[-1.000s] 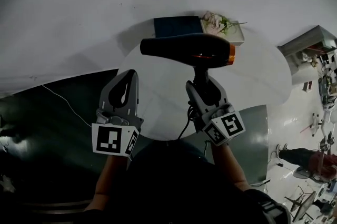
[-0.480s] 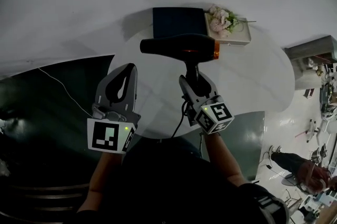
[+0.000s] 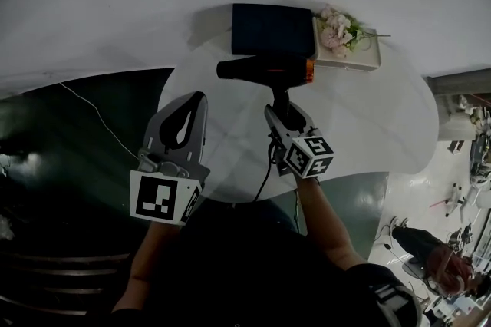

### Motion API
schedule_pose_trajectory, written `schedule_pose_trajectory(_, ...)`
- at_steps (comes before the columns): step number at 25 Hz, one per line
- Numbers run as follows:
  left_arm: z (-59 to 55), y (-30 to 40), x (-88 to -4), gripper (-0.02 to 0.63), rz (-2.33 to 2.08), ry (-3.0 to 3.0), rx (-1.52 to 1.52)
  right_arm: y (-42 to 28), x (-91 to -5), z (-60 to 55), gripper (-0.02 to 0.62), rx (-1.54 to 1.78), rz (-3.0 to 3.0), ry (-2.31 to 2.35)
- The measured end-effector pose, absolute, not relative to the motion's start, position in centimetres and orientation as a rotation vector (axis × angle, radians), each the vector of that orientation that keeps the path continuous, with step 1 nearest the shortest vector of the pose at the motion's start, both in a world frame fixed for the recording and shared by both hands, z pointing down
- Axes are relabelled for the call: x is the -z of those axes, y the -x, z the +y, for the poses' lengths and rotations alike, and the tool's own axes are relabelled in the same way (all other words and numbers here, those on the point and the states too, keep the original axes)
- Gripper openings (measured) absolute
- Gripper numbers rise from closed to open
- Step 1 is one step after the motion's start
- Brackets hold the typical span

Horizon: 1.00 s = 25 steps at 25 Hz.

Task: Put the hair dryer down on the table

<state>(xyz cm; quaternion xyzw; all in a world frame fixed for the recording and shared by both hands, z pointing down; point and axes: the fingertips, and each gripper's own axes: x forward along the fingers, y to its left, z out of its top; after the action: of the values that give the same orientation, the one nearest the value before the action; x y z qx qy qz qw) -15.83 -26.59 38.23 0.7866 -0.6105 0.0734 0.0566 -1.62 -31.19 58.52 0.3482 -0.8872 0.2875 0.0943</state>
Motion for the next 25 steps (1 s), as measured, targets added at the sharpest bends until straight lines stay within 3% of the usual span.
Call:
schedule_pose_trajectory(19,-27.4,17.2,-39.9,0.012,-1.851,-2.321,-0.261,0.7,-66.5,-32.3,0.215,-1.26,-2.413,-1.034)
schedule_pose_trajectory(25,-27.0,17.1,-39.7,0.011,-1.839,-2.342,-0.246,0.2,-67.4,-32.2,0.215,-1.195,-2.298,-1.11)
